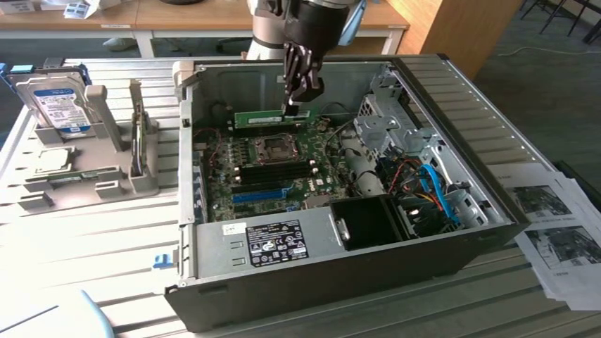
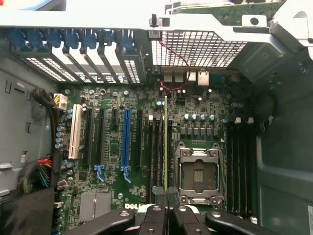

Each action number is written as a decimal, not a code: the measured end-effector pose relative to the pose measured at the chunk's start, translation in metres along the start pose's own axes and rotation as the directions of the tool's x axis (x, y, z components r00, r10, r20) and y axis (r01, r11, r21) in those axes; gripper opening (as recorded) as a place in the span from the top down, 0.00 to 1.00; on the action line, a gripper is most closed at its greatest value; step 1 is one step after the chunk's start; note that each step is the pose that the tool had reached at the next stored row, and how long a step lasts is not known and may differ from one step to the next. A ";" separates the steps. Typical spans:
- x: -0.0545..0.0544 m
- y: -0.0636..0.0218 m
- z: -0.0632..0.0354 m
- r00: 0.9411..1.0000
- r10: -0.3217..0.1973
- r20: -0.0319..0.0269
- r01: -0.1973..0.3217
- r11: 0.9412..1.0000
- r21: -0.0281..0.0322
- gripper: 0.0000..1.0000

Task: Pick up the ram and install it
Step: 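Insert the ram into the slot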

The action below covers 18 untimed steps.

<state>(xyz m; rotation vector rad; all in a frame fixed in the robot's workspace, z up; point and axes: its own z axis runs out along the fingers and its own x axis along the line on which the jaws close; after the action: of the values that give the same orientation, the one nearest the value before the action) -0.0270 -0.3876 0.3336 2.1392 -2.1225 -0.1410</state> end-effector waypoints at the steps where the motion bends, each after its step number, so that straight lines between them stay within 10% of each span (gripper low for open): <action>1: 0.000 -0.0002 0.0015 1.000 0.000 0.000 0.000 1.000 0.000 0.89; 18: -0.001 -0.0054 0.0344 1.000 0.000 0.000 0.000 1.000 0.000 0.89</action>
<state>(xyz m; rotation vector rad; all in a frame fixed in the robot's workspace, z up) -0.0270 -0.3876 0.2987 2.1392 -2.1225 -0.1410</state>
